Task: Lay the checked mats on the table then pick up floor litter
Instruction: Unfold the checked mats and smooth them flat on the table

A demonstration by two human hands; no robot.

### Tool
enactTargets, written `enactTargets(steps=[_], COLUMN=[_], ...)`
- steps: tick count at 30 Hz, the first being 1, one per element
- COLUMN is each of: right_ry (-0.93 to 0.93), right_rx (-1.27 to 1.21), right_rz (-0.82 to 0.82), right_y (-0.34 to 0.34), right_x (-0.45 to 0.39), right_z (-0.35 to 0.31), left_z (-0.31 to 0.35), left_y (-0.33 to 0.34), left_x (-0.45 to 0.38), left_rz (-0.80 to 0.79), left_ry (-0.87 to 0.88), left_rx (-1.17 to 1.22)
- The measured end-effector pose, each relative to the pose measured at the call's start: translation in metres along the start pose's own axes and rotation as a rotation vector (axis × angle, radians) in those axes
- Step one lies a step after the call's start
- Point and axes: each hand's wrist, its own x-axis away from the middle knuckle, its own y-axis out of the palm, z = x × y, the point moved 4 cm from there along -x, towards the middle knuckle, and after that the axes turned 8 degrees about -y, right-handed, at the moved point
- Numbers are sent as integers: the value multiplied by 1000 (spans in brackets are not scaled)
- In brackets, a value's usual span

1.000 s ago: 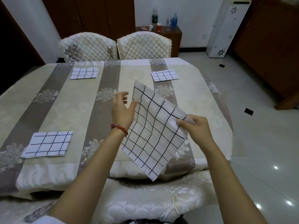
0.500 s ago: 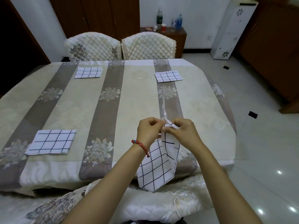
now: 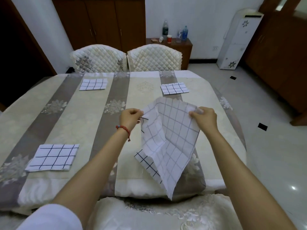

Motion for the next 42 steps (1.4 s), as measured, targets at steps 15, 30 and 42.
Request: enactTargets(steps=[15, 30, 42], right_ry=[-298, -23, 177], right_rx=[-158, -276, 171], right_rz=[341, 198, -133], right_y=[-58, -35, -4], right_x=[-83, 35, 63], right_z=[-51, 109, 182], left_z=[125, -36, -135], left_y=[-80, -87, -57], left_x=[-44, 21, 23], left_rz=[277, 123, -116], left_ry=[488, 576, 135], left_rx=[-114, -519, -813])
